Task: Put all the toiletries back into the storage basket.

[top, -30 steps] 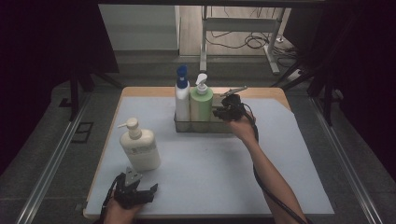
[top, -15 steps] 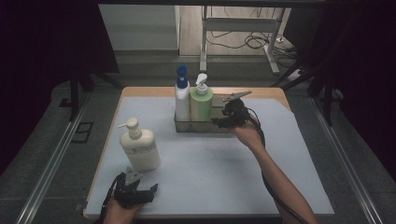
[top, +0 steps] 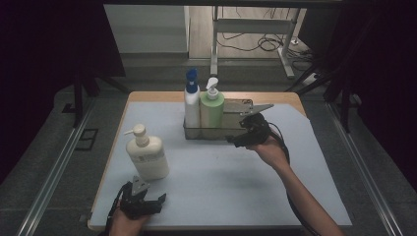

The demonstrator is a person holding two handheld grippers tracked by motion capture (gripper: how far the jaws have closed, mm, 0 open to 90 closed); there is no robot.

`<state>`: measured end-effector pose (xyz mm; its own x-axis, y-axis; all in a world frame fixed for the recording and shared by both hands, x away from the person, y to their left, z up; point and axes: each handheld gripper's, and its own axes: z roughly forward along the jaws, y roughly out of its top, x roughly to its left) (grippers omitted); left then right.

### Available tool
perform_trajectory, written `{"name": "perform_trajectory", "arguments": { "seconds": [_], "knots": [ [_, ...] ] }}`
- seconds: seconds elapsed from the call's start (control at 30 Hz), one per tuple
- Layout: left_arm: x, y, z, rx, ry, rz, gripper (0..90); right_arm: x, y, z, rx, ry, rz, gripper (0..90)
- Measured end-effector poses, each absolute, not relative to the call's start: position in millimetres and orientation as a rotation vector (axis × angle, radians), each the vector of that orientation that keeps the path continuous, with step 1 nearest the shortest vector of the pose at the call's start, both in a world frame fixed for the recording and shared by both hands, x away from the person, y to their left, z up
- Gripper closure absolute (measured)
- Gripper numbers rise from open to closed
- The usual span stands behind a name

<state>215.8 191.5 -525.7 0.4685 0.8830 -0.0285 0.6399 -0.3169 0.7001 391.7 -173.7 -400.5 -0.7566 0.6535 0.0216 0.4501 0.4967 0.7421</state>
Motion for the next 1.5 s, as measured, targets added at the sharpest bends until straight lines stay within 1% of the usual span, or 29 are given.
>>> {"name": "perform_trajectory", "arguments": {
  "seconds": [0.4,0.87,1.23,1.5],
  "knots": [
    [216,192,-526,2.067,1.256,0.480,12.5,365,-186,-405,0.903,2.497,1.102,12.2],
    [217,192,-526,2.071,1.245,0.478,12.3,336,-206,-413,0.905,2.505,1.063,0.0],
    [218,192,-525,2.080,1.251,0.468,12.4,312,-226,-425,0.916,2.474,1.070,0.0],
    [218,192,-524,2.088,1.255,0.463,12.5,299,-245,-445,0.963,2.435,1.063,0.0]
  ]
}}
